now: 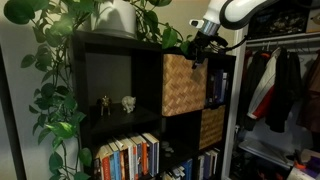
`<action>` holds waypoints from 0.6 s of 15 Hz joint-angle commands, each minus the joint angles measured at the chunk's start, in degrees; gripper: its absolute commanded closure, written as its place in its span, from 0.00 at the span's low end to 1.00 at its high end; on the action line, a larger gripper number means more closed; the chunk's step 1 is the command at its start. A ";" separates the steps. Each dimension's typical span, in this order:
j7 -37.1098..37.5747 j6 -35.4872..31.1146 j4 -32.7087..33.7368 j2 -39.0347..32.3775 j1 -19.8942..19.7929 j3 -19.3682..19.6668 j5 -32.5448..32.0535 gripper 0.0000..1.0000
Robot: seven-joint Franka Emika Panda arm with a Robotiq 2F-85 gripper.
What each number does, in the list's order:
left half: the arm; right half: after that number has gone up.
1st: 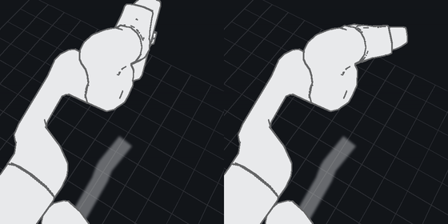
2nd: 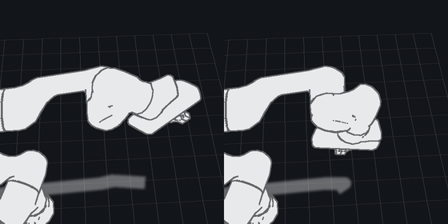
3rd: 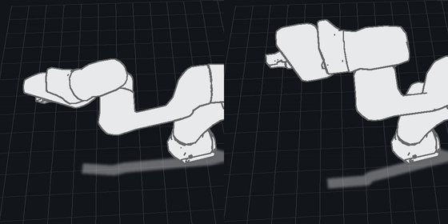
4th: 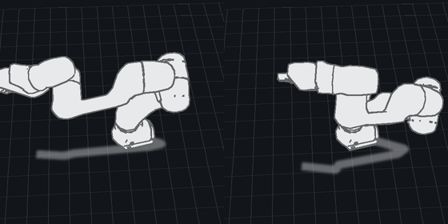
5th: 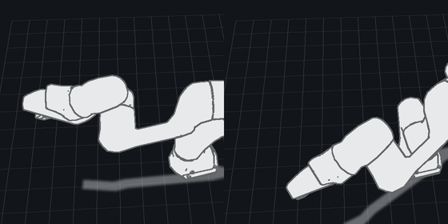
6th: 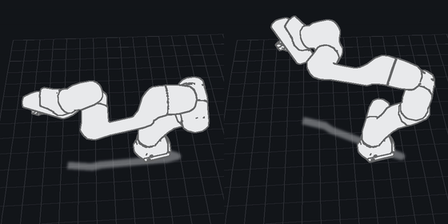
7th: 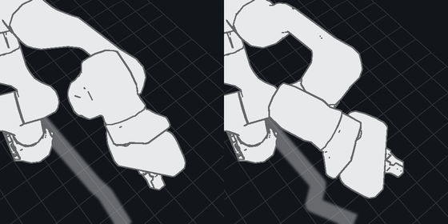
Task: Partially pull out the basket from the shelf, remove socks from it and put them on top of the shelf, and then push the basket back into the shelf
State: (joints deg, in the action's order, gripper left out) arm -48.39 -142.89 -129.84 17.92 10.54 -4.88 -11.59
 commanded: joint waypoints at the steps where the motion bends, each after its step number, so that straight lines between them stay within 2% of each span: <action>1: -1.69 -1.08 -0.49 -1.09 0.79 0.71 0.50 0.00; 9: -2.19 6.06 1.82 -1.41 0.47 0.33 0.72 0.00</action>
State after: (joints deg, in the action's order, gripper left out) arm -49.02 -141.28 -129.38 15.85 10.55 -4.88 -11.40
